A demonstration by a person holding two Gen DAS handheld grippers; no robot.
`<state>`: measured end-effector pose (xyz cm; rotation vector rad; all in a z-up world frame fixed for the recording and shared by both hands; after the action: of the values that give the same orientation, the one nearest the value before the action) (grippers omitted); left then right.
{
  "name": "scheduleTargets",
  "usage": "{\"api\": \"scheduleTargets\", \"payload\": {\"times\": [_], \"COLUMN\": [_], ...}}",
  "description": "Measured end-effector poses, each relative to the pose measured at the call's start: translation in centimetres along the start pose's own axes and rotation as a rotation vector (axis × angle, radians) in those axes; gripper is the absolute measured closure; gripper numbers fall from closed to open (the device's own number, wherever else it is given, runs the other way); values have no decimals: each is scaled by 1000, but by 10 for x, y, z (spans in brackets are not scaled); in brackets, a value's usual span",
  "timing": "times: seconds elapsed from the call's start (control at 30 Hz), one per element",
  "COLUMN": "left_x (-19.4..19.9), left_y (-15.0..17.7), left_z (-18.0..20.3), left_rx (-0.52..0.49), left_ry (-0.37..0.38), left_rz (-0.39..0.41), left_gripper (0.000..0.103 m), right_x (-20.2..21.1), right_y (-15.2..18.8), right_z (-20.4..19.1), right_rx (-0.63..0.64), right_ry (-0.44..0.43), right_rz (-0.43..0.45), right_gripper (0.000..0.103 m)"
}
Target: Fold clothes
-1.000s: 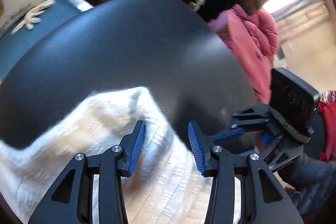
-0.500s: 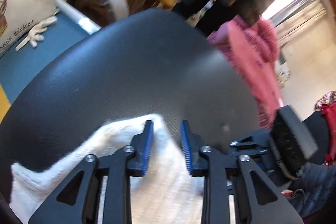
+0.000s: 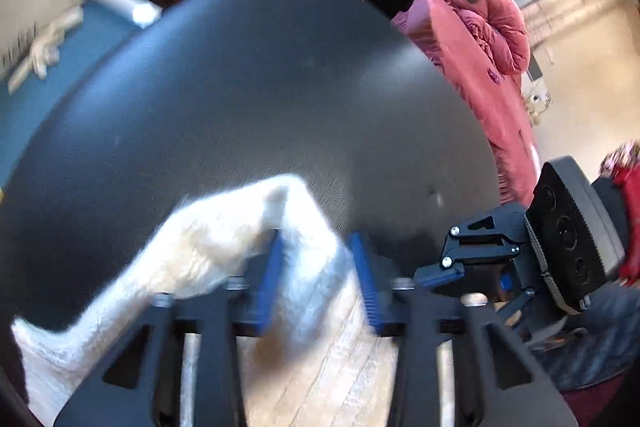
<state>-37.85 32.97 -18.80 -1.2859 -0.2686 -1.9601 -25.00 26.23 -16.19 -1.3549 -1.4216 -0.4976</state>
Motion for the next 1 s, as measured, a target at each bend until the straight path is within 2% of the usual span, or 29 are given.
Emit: {"api": "scheduleTargets", "payload": {"times": [0.03,0.13,0.23,0.27,0.37,0.4,0.43,0.5,0.53,0.6,0.67,0.73,0.83,0.93,1.0], "left_x": [6,27,37,34,-5,-11,-10,0,7,28,47,57,50,33,22], "left_y": [0,0,0,0,-11,-12,-12,-11,-9,-1,8,17,26,25,17], "left_z": [2,6,14,13,-15,-21,-23,-21,-19,-22,-27,-27,-26,-26,-24], "left_rx": [-3,5,-11,-19,84,107,128,167,174,196,242,262,262,249,238], "left_ry": [-2,25,50,29,-161,-195,-188,-127,-115,-103,-53,-26,-70,-105,-104], "left_rz": [47,195,276,275,167,153,162,179,191,223,267,278,222,136,90], "left_gripper": [91,96,97,97,97,96,93,86,77,76,76,72,67,67,66], "right_x": [-1,-1,-3,-5,-10,-9,-9,-8,-8,-8,-6,2,14,14,6], "right_y": [0,0,3,4,6,7,7,8,8,9,12,10,9,3,1], "right_z": [-1,-5,-5,-3,3,3,2,2,2,2,3,8,27,36,37], "right_rx": [5,18,30,22,-3,-11,-9,-9,-11,-15,-32,-107,-226,-297,-300], "right_ry": [7,23,62,75,95,94,98,104,106,113,100,20,-67,-208,-209], "right_rz": [-1,3,1,4,-11,-9,-11,-19,-25,-37,-44,-31,32,55,33], "right_gripper": [74,74,74,74,74,74,74,74,74,74,74,74,73,71,71]}}
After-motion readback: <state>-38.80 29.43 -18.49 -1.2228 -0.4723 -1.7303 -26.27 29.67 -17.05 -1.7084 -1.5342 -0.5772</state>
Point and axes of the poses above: each gripper's, at about its wrist camera, not at the fingertips, and x roughly against the way its jaws point, z to its right, y to its underside, the point moved 6 cm from there along -x, roughly the way its jaws point, and after that the axes turned 9 degrees about -z, right-handed, at the moved point
